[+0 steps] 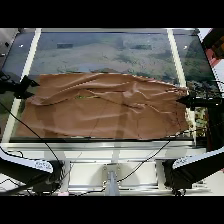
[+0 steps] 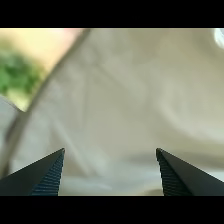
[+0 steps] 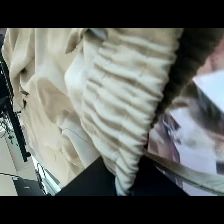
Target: Fold the clothes and pants, and hang the long-sleeved shirts on hangers.
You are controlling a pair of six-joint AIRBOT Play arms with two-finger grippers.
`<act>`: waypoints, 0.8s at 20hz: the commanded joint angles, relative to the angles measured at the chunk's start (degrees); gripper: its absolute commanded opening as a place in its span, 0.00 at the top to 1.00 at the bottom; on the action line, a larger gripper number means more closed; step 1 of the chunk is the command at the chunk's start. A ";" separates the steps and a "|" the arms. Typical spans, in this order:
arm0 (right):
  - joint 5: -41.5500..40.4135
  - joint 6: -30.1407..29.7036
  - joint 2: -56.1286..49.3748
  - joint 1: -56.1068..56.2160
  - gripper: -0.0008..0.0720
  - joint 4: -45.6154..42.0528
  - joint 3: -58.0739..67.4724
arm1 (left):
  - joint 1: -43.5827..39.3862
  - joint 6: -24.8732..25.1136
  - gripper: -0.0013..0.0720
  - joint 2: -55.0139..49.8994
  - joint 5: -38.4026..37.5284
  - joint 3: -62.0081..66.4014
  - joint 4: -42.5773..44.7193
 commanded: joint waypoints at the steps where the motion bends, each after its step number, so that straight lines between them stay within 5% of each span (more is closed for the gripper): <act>1: 0.02 0.00 0.02 0.00 0.95 -0.79 0.02 | 0.24 1.92 0.09 -0.59 0.28 1.25 8.02; 10: -1.38 0.02 0.02 0.00 0.95 -0.76 0.02 | 0.94 11.43 0.10 -4.52 -3.91 1.25 8.92; 16: -1.31 0.04 0.02 0.02 0.95 -0.74 0.02 | 0.90 13.07 0.10 -6.36 -4.20 1.29 4.57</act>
